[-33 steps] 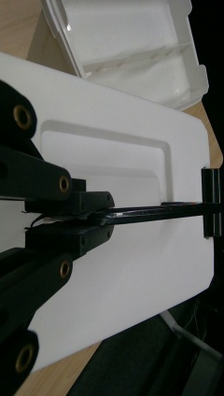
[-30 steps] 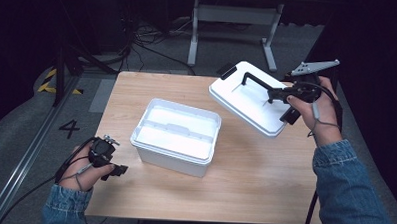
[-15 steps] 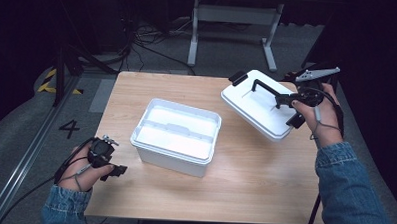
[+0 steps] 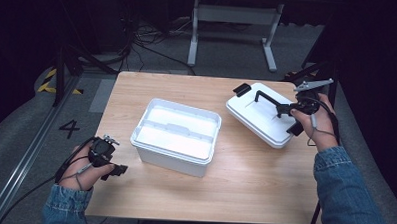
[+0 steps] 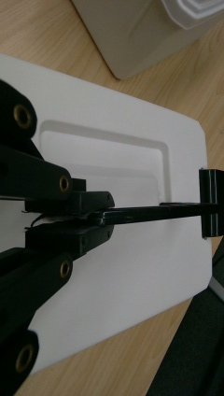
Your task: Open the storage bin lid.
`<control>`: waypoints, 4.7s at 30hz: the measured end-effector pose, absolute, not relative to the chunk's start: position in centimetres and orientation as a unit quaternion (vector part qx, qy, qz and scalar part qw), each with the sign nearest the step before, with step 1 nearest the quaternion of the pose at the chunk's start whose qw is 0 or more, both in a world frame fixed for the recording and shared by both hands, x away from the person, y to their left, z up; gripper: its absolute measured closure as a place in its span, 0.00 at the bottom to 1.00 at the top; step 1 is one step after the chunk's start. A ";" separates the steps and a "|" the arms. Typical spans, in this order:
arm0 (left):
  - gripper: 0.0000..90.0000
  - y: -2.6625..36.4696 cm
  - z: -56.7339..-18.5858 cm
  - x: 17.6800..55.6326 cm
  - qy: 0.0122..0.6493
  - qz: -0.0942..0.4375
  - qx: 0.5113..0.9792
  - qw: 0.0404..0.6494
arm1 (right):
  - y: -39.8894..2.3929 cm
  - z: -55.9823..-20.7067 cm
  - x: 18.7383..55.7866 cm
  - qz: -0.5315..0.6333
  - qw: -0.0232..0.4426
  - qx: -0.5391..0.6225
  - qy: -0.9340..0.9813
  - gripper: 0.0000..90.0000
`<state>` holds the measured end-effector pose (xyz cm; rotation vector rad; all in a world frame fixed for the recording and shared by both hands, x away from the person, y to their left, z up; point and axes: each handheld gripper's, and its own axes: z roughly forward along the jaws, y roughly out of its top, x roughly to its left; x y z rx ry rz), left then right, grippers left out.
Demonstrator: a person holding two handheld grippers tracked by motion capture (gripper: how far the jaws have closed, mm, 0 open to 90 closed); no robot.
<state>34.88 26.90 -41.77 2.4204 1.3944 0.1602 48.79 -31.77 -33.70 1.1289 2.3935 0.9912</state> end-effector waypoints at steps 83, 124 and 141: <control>0.32 26.7 -41.8 34.8 0.488 0.051 0.853 0.175 | -32.7 -36.7 44.9 0.384 0.134 0.420 0.811 0.66; 0.32 26.7 -41.2 34.2 0.481 0.048 0.856 0.182 | -25.5 -39.8 37.1 0.393 0.068 0.323 0.858 0.51; 0.31 26.6 -41.3 34.3 0.486 0.046 0.853 0.188 | -25.3 -44.2 36.3 0.406 0.084 0.324 0.850 0.52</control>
